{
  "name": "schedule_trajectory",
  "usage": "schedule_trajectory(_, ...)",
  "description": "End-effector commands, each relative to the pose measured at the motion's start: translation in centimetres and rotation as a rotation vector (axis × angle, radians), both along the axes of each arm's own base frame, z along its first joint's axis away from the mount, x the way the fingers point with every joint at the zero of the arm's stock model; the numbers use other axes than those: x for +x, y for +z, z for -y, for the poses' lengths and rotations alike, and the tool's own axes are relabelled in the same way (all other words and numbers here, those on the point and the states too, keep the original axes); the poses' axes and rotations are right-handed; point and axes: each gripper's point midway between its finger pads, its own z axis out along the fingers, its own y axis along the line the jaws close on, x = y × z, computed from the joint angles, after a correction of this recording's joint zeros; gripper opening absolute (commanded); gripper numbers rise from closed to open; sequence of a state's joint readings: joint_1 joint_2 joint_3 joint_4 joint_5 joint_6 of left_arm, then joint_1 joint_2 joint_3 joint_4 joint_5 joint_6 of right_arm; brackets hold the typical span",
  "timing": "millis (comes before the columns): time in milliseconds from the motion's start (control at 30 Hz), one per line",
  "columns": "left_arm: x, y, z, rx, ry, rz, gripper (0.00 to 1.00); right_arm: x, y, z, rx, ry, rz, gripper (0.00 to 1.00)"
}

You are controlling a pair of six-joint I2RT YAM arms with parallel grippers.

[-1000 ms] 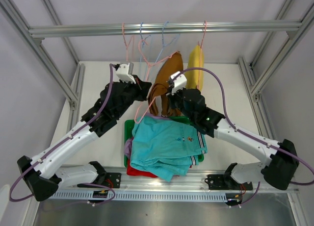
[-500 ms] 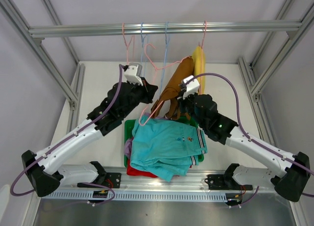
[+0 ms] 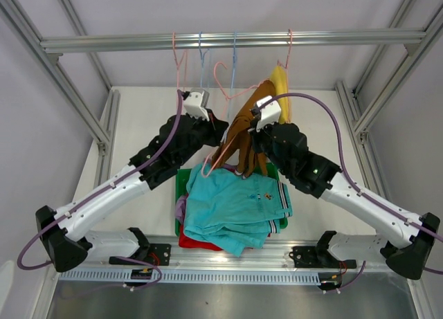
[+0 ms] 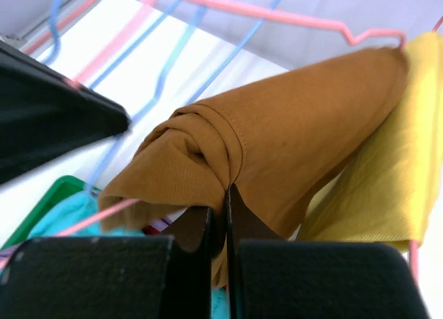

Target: Remove the trousers from the hanger

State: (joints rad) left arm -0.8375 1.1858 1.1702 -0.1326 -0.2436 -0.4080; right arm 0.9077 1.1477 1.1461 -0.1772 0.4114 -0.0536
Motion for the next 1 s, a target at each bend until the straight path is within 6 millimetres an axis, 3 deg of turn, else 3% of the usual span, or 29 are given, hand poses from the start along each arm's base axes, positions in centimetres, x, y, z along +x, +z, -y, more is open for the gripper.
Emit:
schedule_trajectory(0, 0.1, 1.9, 0.5, 0.002, -0.002, 0.035, 0.0, -0.9, 10.7, -0.4, 0.192, 0.011, 0.19, 0.0)
schedule_trajectory(433, -0.2, 0.2, 2.1, 0.049, -0.041, -0.01, 0.0, -2.7, 15.3, -0.1, 0.192, 0.016, 0.257, 0.0)
schedule_trajectory(700, -0.3, 0.0, 2.5, 0.055, -0.047, -0.017, 0.0, -5.5, 19.8, 0.5, 0.222, 0.059, 0.305, 0.0)
schedule_trajectory(967, -0.2, -0.2, 2.4, 0.067, -0.042, -0.011, 0.0, -7.7, 21.7, 1.7, 0.207, 0.074, 0.319, 0.0)
